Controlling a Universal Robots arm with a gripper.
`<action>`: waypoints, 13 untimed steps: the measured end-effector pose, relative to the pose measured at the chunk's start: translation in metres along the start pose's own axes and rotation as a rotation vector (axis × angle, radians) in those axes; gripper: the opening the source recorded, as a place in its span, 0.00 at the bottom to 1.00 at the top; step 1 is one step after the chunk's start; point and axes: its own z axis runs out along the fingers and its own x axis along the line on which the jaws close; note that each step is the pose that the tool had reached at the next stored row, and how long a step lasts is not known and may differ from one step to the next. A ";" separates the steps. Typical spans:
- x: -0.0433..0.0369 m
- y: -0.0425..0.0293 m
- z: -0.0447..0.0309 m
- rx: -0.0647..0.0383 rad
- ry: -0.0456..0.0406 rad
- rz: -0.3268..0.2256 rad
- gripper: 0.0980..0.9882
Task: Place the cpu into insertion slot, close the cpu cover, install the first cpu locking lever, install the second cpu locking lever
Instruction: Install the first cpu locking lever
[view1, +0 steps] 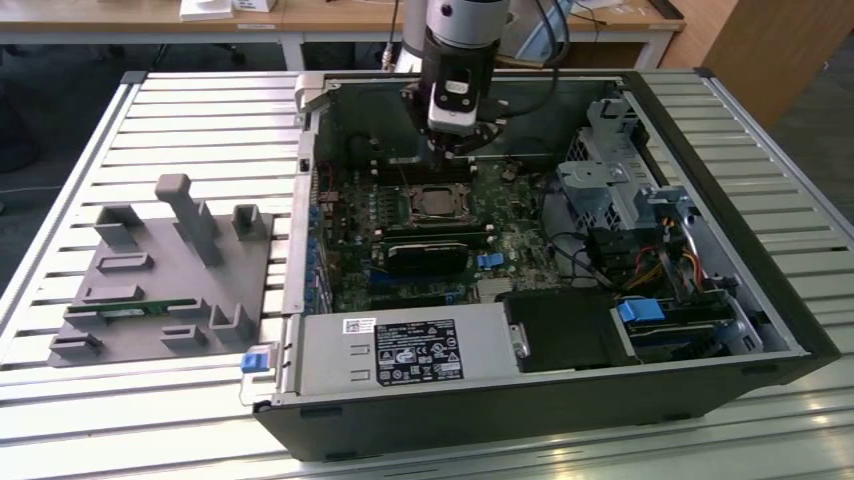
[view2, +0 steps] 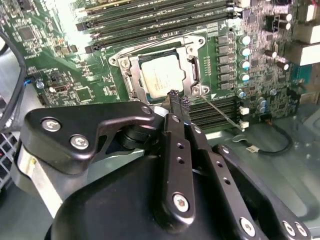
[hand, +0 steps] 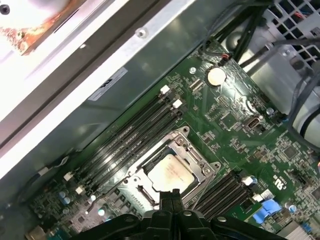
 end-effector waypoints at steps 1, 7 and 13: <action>0.0000 0.0000 0.0000 0.001 -0.0002 -0.015 0.01; 0.0000 0.0000 0.0003 0.005 -0.0016 -0.100 0.01; 0.0005 -0.0005 0.0007 -0.015 -0.0314 -0.157 0.01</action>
